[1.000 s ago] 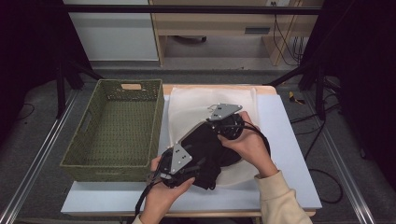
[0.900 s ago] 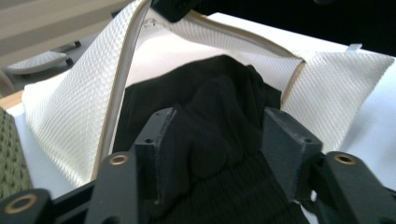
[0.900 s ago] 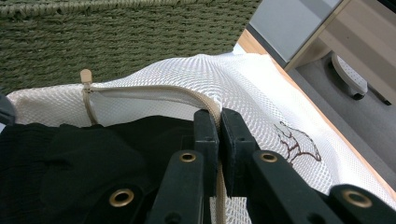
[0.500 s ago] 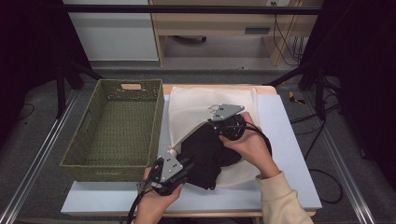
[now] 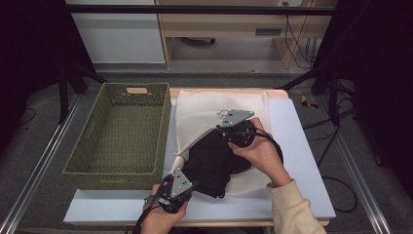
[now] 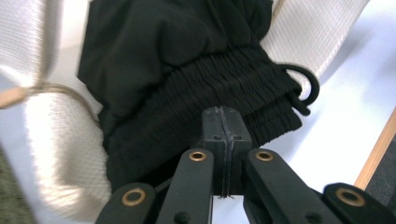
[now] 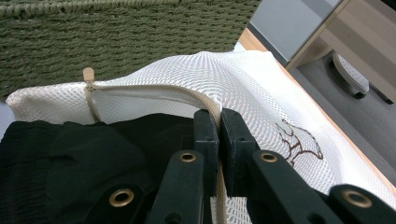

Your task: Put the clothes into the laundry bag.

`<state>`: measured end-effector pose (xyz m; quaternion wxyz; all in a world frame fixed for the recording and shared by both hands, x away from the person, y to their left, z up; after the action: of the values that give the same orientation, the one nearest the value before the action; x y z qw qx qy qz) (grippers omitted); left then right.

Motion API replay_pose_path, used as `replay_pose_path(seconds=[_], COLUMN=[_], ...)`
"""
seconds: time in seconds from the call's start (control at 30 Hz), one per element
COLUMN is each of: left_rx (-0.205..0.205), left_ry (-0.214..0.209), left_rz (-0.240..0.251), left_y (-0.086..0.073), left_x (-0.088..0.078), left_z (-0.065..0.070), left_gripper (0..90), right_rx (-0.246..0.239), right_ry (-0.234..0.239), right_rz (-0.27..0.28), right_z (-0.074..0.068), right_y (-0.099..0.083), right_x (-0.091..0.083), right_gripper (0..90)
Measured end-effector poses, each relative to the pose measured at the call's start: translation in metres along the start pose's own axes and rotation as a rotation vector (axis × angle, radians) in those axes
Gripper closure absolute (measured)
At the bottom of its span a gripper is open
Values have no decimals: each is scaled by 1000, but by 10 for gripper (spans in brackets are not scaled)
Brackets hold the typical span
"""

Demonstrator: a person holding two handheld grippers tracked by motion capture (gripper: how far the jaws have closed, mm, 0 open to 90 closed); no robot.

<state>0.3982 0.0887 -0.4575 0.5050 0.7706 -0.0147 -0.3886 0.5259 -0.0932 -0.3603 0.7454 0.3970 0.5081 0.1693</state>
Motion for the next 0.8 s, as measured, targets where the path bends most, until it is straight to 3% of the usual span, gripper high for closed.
replay_pose_path(seconds=[0.2, 0.47, 0.8], left_rx=[57, 75, 80], left_ry=[15, 23, 46], left_rz=[-29, -58, -70], left_y=[-5, -6, 3], left_x=[14, 34, 52], left_z=[10, 14, 9], left_gripper=[899, 899, 899], right_rx=[-8, -11, -11], right_ry=[7, 13, 19], right_rz=[-12, -21, -23], right_z=[-2, -5, -5], right_y=[0, 0, 0], right_x=[4, 7, 8], right_gripper=[861, 861, 861])
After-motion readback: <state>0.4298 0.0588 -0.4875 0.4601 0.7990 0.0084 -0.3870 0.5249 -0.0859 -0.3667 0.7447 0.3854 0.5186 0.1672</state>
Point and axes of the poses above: each handheld gripper's, and its own axes: x roughly forward along the jaws, y roughly out of its top, z roughly to its right, the point moved 3 cm from there along x, roughly forward along the jaws, and after that the axes turned 11 degrees about y, right-handed, at the moved point
